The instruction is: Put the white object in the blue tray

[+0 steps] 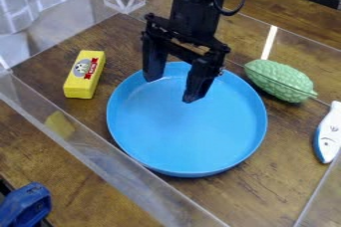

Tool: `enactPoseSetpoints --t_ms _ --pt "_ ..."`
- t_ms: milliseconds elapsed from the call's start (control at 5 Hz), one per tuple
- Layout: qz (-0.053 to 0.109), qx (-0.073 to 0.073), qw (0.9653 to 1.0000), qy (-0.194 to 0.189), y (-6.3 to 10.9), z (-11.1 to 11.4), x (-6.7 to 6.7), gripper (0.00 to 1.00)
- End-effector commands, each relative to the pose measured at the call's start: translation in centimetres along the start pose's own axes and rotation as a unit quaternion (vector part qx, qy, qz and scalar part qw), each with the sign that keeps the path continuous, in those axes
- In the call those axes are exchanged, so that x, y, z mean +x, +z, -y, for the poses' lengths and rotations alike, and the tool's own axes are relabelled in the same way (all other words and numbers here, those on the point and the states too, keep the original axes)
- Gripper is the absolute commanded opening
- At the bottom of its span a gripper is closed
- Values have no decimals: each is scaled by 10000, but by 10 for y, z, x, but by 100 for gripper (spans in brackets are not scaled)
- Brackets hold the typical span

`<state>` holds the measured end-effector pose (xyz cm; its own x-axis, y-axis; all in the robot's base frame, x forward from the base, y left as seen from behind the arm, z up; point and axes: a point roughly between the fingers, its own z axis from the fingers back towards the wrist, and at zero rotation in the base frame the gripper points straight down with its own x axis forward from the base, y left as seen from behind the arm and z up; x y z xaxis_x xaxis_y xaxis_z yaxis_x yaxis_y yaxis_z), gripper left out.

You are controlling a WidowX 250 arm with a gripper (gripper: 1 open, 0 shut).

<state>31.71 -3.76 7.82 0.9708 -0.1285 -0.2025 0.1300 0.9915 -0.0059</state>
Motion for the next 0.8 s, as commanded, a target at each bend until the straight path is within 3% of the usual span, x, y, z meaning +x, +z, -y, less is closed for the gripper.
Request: enactPoseSetpoints --t_ms 0,400,600 --pt "256 17 9996 -98 16 6 6 100" --pt "291 10 9995 -118 20 16 13 100" --pt "331 29 9994 -51 30 23 15 100"
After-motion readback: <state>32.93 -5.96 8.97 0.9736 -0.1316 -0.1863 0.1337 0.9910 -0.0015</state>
